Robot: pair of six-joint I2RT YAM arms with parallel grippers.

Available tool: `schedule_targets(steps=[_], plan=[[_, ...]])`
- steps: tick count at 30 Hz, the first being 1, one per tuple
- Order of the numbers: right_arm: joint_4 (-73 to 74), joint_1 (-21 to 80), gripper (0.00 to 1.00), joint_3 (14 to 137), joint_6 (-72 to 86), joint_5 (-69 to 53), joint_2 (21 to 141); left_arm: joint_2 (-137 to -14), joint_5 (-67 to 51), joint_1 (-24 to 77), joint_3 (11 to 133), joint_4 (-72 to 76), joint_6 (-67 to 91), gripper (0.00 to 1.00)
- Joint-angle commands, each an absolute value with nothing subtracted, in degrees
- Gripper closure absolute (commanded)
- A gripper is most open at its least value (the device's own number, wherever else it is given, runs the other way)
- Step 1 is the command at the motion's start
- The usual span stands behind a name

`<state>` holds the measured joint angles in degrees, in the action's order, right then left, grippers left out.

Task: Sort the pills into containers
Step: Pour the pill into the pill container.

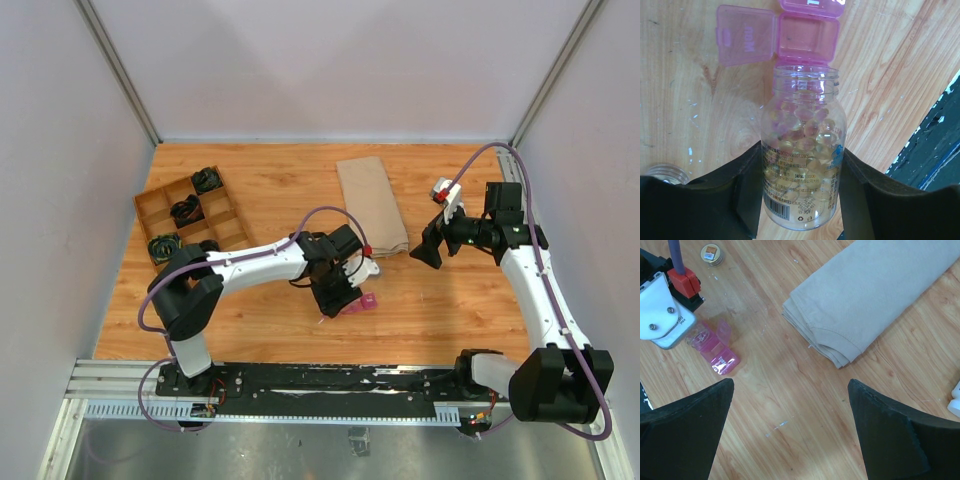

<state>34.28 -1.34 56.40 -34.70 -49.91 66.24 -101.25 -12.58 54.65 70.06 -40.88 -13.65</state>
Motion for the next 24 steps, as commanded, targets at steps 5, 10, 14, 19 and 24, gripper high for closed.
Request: schedule_targets(steps=[5, 10, 14, 19, 24], plan=[[35.05, -2.29, 0.01, 57.66, -34.35, -51.16, 66.38, -99.78, -13.66, 55.02, 70.68, -41.42, -13.11, 1.0], [35.07, -2.31, 0.01, 57.65, -34.31, -50.99, 66.45, -100.9, -12.1, 55.54, 70.49, -42.12, -12.96, 1.0], [35.1, -2.31, 0.01, 57.72, -34.35, -51.06, 66.71, -99.69, -11.76, 55.36, 70.24, -41.44, -13.06, 1.0], [35.07, -2.37, 0.01, 57.72, -34.34, -50.85, 66.62, -100.81, -12.95, 55.44, 71.3, -42.15, -13.34, 1.0], [35.09, -2.37, 0.01, 57.66, -34.35, -50.73, 66.62, -101.01, -12.33, 55.86, 72.5, -43.43, -13.33, 1.0]])
